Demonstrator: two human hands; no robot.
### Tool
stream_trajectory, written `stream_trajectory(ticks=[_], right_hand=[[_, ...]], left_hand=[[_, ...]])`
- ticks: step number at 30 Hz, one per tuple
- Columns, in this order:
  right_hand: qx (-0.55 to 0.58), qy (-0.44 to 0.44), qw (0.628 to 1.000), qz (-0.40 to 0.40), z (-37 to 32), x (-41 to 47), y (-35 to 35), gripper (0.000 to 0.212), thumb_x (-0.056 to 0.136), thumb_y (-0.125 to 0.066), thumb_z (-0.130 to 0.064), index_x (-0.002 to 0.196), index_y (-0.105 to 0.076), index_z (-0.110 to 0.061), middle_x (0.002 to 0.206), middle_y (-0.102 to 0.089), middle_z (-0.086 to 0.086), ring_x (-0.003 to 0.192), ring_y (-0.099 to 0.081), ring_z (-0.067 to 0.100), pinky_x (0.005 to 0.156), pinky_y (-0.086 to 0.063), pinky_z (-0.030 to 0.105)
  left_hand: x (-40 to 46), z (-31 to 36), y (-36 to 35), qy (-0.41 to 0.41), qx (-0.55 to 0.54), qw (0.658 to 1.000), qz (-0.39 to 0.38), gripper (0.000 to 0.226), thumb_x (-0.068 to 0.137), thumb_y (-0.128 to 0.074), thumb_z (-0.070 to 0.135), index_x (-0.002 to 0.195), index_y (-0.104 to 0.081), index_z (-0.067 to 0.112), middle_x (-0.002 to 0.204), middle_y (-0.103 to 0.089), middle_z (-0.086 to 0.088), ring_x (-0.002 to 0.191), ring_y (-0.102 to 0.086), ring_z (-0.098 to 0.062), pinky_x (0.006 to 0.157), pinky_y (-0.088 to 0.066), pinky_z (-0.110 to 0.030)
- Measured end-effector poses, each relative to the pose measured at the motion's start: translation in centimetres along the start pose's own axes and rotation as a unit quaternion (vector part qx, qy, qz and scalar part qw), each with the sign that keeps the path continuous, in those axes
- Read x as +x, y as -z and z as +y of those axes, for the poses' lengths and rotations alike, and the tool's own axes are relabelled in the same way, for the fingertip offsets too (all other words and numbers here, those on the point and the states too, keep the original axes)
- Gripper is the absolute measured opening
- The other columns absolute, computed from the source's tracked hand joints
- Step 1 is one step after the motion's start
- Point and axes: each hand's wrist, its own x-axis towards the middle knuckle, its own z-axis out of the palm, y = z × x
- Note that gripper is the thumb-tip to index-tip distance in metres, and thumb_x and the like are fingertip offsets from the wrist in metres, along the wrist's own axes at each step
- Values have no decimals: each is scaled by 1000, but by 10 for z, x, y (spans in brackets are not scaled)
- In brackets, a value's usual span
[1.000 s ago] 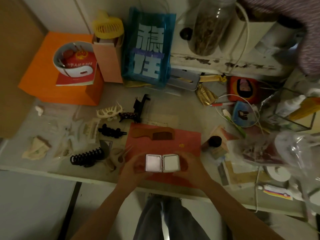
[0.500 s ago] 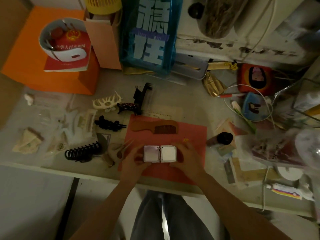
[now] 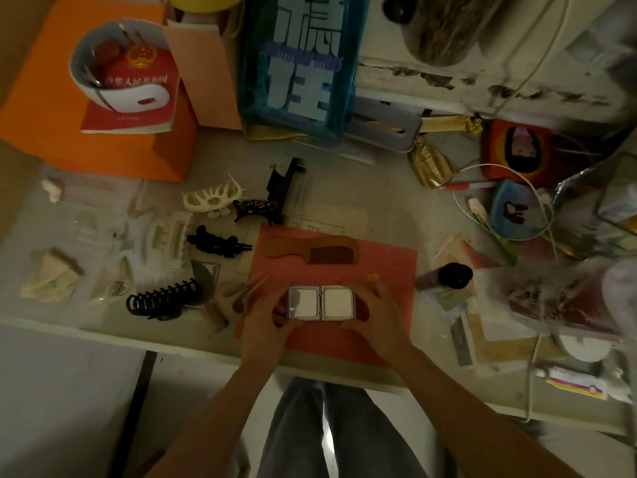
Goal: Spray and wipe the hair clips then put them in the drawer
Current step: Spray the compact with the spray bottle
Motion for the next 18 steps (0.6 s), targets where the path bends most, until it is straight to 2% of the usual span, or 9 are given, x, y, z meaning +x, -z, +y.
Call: stream_trajectory(ticks=[3,5,7,10,15,18], right_hand=[[4,12,1000,-6,-2,4,0,74,70,-81,-26,136,-48,-33,124,-43,-3,116,-43,15,102,-41,36],[5,19,1000,-9,-5,6,0,72,72,-80,-27,137,-48,-31,118,-43,-6,114,-43,15,99,-43,37],[2,23,1000,-8,-5,8,-1,72,73,-79,-26,137,-47,-30,120,-46,-5,114,-41,12,98,-41,33],[-13,36,999,-3,-7,9,-3,71,74,-79,-25,137,-48,-29,123,-50,-3,107,-37,4,96,-40,29],[-14,32,999,-12,-10,10,-3,74,75,-79,-27,140,-45,-27,130,-48,-1,120,-43,17,102,-39,36],[-12,31,999,-20,-11,6,-2,80,74,-79,-30,143,-39,-28,134,-46,0,123,-42,18,104,-37,37]], left_hand=[[-2,-2,0,10,-14,1000,8,31,81,-74,17,108,-60,11,83,-60,-1,74,-56,-13,82,-52,-32],[-3,-4,1,8,-19,1000,13,29,81,-74,18,105,-60,11,81,-60,-1,71,-55,-12,75,-49,-25],[-5,-5,1,0,-23,1000,17,28,81,-74,21,105,-60,12,79,-58,3,68,-53,-9,73,-47,-23],[-5,-7,2,-7,-17,1000,17,35,82,-73,23,112,-59,14,80,-57,4,70,-54,-12,77,-49,-28],[-7,-8,4,-7,-9,1000,17,46,82,-73,26,123,-55,15,85,-57,2,79,-58,-19,84,-52,-37],[-10,-8,5,-7,-10,1000,12,53,81,-74,29,128,-52,15,86,-59,-1,80,-59,-20,81,-52,-34]])
